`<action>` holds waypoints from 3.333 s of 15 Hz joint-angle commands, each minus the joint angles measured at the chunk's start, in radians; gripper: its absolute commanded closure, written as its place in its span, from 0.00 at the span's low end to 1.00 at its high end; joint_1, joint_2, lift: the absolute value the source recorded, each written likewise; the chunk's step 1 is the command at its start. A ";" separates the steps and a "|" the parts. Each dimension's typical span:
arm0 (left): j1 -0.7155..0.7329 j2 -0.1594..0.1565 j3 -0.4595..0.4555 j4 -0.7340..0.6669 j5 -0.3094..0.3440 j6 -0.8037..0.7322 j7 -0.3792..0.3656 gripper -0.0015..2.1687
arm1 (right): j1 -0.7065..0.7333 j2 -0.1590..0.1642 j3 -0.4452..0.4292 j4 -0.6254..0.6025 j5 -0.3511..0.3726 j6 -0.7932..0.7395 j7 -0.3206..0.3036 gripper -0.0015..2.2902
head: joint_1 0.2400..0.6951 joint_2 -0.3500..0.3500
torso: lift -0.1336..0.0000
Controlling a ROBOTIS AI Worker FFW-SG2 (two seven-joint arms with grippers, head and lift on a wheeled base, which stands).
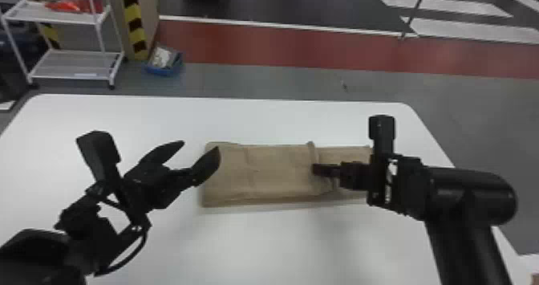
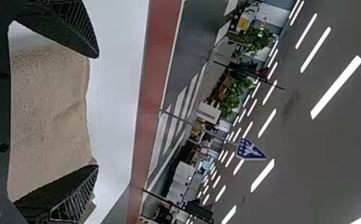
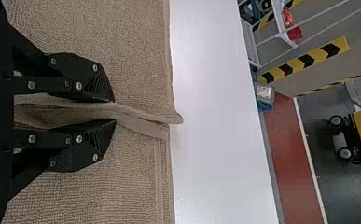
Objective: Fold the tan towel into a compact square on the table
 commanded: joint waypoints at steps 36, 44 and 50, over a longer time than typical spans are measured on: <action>0.030 -0.005 0.009 0.002 -0.029 0.003 0.008 0.02 | 0.130 -0.091 -0.291 -0.091 -0.169 -0.070 -0.003 0.30 | 1.00 0.06 | 0.08; 0.036 0.001 0.011 -0.010 -0.024 0.006 0.013 0.02 | 0.193 -0.087 -0.344 -0.144 -0.102 -0.193 -0.024 0.03 | 1.00 0.01 | 0.08; 0.004 -0.011 -0.032 0.019 -0.029 0.028 0.048 0.02 | 0.225 -0.097 -0.401 -0.133 -0.114 -0.233 0.008 0.04 | 1.00 0.00 | 0.08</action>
